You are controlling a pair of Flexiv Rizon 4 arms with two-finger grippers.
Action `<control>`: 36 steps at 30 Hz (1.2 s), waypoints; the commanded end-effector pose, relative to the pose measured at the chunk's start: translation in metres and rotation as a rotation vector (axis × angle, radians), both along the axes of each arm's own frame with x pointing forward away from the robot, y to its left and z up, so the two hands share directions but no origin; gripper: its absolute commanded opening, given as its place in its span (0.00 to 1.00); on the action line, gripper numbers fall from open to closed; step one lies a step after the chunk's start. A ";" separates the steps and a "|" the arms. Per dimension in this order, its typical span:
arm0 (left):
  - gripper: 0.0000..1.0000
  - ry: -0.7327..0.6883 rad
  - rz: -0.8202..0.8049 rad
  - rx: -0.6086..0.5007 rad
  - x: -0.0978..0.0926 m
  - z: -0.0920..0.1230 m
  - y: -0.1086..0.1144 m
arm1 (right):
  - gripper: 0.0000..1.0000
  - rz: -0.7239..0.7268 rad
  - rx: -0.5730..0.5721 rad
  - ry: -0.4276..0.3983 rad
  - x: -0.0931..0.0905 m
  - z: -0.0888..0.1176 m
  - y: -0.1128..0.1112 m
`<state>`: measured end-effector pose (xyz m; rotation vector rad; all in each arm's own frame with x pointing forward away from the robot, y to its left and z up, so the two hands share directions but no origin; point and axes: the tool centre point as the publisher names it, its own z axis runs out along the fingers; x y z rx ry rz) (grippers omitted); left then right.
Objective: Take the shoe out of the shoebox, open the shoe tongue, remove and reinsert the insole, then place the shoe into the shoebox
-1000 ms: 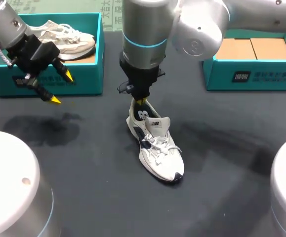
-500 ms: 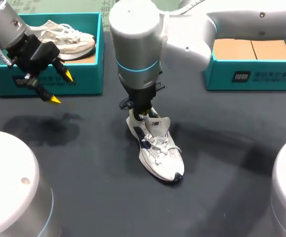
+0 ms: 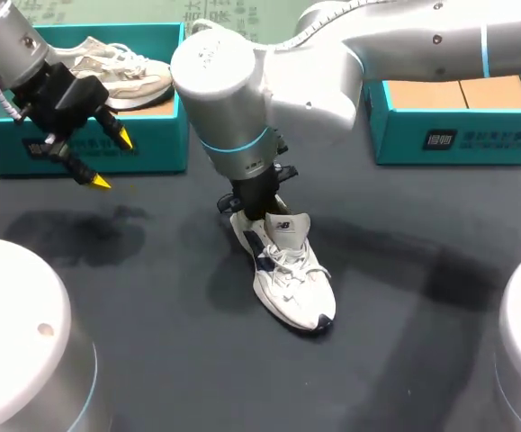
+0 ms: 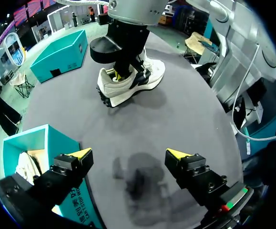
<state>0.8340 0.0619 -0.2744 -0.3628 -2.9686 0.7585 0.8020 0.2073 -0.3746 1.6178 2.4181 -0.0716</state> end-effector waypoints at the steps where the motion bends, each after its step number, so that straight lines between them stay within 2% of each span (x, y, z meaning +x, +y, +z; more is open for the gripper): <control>1: 1.00 -0.001 0.000 0.003 0.000 0.000 0.000 | 0.00 -0.001 0.008 0.001 0.001 0.000 -0.004; 6: 1.00 -0.001 0.000 0.003 0.000 0.000 0.000 | 0.00 -0.015 -0.074 -0.032 -0.009 0.021 -0.007; 9: 1.00 -0.001 0.000 0.003 0.000 0.000 0.000 | 0.00 -0.019 -0.133 -0.014 -0.011 0.023 -0.010; 14: 1.00 -0.001 0.000 0.003 0.000 0.000 0.000 | 0.00 -0.031 -0.165 0.024 -0.008 0.005 -0.018; 21: 1.00 -0.001 0.000 0.003 0.000 0.000 0.000 | 0.00 -0.041 -0.125 0.091 -0.003 -0.026 -0.027; 27: 1.00 -0.001 0.000 0.003 0.000 0.000 0.000 | 0.00 -0.036 -0.091 0.112 -0.002 -0.037 -0.028; 30: 1.00 -0.001 0.000 0.003 0.000 0.000 0.000 | 0.00 -0.018 -0.080 0.092 -0.002 -0.028 -0.025; 36: 1.00 -0.001 0.000 0.003 0.000 0.000 0.000 | 0.00 0.018 -0.056 0.030 0.000 0.006 -0.017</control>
